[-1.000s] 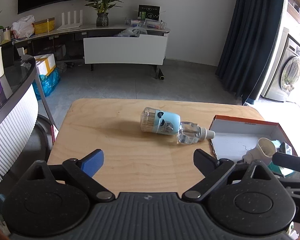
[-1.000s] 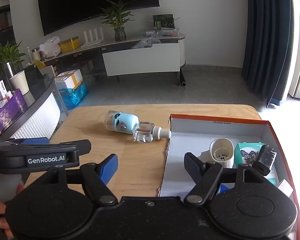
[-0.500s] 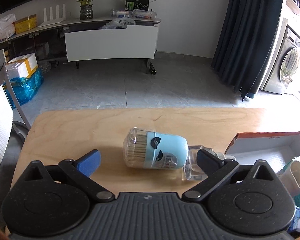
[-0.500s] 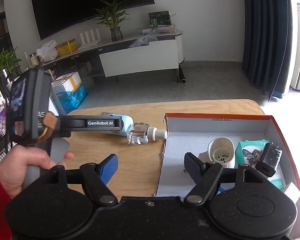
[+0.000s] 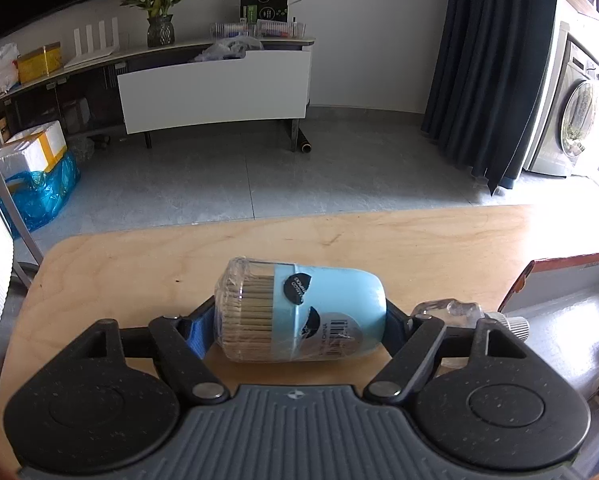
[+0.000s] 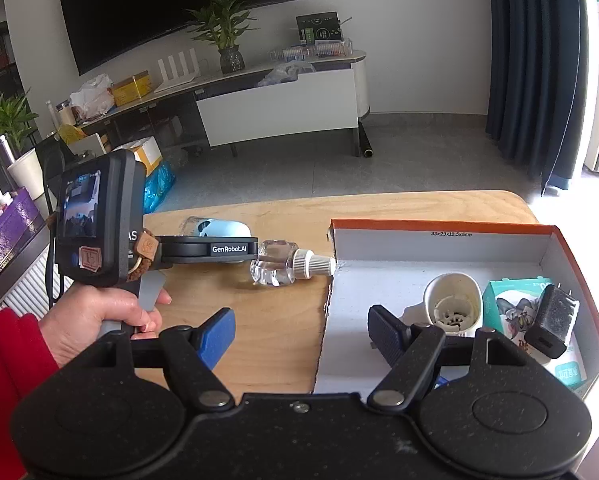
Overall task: Organize rigid objects
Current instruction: 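Grasp the blue-capped toothpick jar with left tool while right tool grasps the glass bottle, then carry the toothpick jar and glass bottle with both tools over the tray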
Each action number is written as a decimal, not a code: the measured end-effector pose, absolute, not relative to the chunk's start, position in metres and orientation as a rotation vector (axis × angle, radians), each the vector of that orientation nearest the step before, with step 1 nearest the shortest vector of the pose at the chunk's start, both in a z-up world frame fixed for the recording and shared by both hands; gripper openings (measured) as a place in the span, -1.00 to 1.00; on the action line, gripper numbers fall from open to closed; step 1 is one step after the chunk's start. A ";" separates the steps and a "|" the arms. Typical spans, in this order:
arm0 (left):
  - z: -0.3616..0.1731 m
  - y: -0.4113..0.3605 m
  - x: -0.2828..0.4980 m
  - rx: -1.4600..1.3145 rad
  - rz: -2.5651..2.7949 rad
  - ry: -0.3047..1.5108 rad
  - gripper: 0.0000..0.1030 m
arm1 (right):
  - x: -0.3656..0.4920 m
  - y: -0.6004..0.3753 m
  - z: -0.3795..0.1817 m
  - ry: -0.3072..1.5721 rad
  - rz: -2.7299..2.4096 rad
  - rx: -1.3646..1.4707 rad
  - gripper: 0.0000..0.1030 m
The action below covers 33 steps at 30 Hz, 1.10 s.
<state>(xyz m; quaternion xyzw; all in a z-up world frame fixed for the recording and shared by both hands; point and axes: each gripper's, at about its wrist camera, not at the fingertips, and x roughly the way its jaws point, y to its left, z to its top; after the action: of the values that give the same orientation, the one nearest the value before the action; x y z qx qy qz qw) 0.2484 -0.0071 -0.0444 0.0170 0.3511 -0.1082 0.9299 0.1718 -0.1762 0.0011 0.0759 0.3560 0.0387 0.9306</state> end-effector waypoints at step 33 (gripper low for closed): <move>-0.016 0.046 0.176 -0.050 -0.097 0.677 0.52 | 0.279 -0.127 -0.056 0.816 0.015 0.119 0.45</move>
<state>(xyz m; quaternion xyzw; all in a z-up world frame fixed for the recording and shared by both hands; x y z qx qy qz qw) 0.1759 0.0460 -0.0155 -0.0244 0.3317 -0.0477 0.9419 0.2792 -0.1267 -0.0562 0.0580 0.3968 0.0072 0.9161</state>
